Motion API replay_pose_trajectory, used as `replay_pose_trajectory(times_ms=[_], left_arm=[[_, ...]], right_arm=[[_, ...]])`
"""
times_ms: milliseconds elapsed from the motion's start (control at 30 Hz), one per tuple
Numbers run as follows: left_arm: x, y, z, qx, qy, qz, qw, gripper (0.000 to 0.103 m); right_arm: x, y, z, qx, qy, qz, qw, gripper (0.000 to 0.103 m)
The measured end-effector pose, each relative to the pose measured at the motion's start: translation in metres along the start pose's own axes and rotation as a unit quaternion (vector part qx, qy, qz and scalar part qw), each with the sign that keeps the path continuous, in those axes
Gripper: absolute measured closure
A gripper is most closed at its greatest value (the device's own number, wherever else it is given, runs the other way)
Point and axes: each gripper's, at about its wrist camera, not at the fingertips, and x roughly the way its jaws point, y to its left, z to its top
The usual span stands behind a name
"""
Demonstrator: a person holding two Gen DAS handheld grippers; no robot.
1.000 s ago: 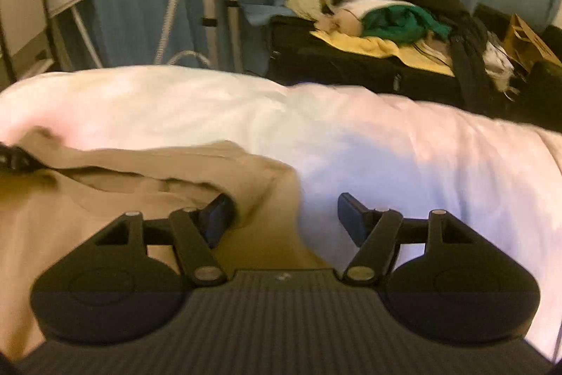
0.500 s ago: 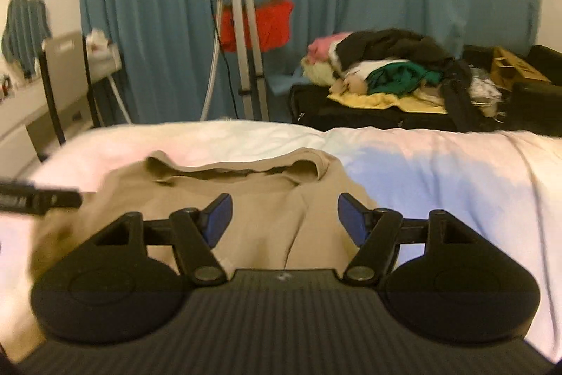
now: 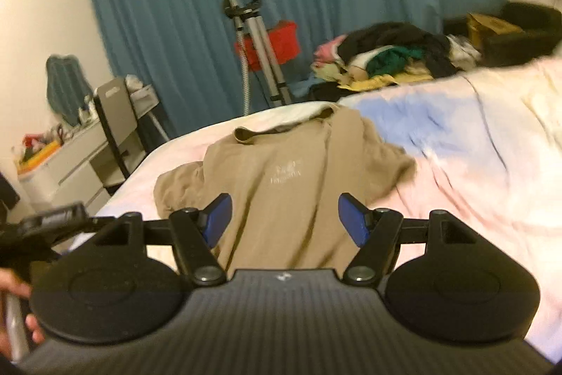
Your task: Fold clothes
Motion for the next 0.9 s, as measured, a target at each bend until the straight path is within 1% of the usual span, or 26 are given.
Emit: replay_pose_trajectory(times_ms=[67, 100, 167, 233, 300, 367, 433, 467, 500, 567, 633, 667, 700, 733, 767, 800, 833, 867, 900], left_arm=[[0.004, 0.016, 0.001, -0.081, 0.013, -0.022, 0.9964, 0.002], [0.008, 0.021, 0.002, -0.104, 0.015, -0.03, 0.994, 0.002], [0.02, 0.025, 0.004, -0.122, 0.011, -0.044, 0.9914, 0.002], [0.035, 0.028, 0.007, -0.129, -0.003, -0.049, 0.9904, 0.003], [0.059, 0.036, 0.009, -0.152, -0.007, -0.06, 0.9865, 0.006], [0.089, 0.045, 0.011, -0.191, -0.007, -0.081, 0.9783, 0.008], [0.123, 0.053, 0.01, -0.226, -0.011, -0.109, 0.968, 0.015], [0.139, 0.056, 0.009, -0.24, -0.016, -0.122, 0.963, 0.015], [0.15, 0.055, 0.009, -0.247, -0.026, -0.128, 0.9603, 0.015], [0.173, 0.05, 0.012, -0.247, -0.049, -0.122, 0.9599, 0.014], [0.191, 0.042, 0.021, -0.239, -0.076, -0.106, 0.9621, 0.014], [0.198, 0.039, 0.028, -0.239, -0.093, -0.101, 0.9612, 0.014], [0.205, 0.037, 0.035, -0.239, -0.11, -0.095, 0.96, 0.017], [0.212, 0.037, 0.043, -0.241, -0.121, -0.086, 0.9592, 0.028], [0.221, 0.038, 0.052, -0.244, -0.121, -0.073, 0.9594, 0.037], [0.23, 0.04, 0.062, -0.247, -0.117, -0.06, 0.96, 0.057], [0.239, 0.042, 0.072, -0.248, -0.108, -0.049, 0.9616, 0.079], [0.246, 0.044, 0.082, -0.246, -0.097, -0.041, 0.9634, 0.09], [0.249, 0.045, 0.093, -0.239, -0.091, -0.034, 0.966, 0.095]], right_arm=[[-0.009, -0.003, -0.017, 0.025, 0.004, 0.011, 1.0, 0.032], [-0.01, -0.005, -0.025, 0.033, 0.008, 0.013, 0.999, 0.032], [-0.003, -0.005, -0.034, 0.031, 0.02, 0.008, 0.999, 0.032], [0.006, -0.006, -0.038, 0.016, 0.02, 0.007, 1.0, 0.032], [0.016, -0.013, -0.041, 0.022, 0.015, 0.009, 1.0, 0.032], [0.026, -0.02, -0.043, 0.028, 0.011, 0.011, 0.999, 0.032], [0.036, -0.027, -0.046, 0.034, 0.006, 0.013, 0.999, 0.032], [0.042, -0.031, -0.047, 0.04, 0.007, 0.012, 0.999, 0.032], [0.049, -0.037, -0.049, 0.049, 0.012, 0.009, 0.999, 0.032], [0.063, -0.049, -0.051, 0.073, 0.014, 0.003, 0.997, 0.032], [0.078, -0.059, -0.051, 0.095, 0.015, 0.0, 0.995, 0.032], [0.084, -0.061, -0.05, 0.099, 0.013, -0.001, 0.995, 0.032], [0.089, -0.063, -0.05, 0.098, 0.009, -0.004, 0.995, 0.032], [0.093, -0.065, -0.049, 0.092, 0.003, -0.008, 0.996, 0.032], [0.097, -0.066, -0.049, 0.086, -0.003, -0.013, 0.996, 0.032], [0.101, -0.068, -0.048, 0.082, -0.008, -0.018, 0.996, 0.032], [0.104, -0.069, -0.048, 0.082, -0.012, -0.022, 0.996, 0.032], [0.108, -0.071, -0.047, 0.082, -0.017, -0.026, 0.996, 0.032], [0.112, -0.073, -0.047, 0.081, -0.02, -0.028, 0.996, 0.032]])
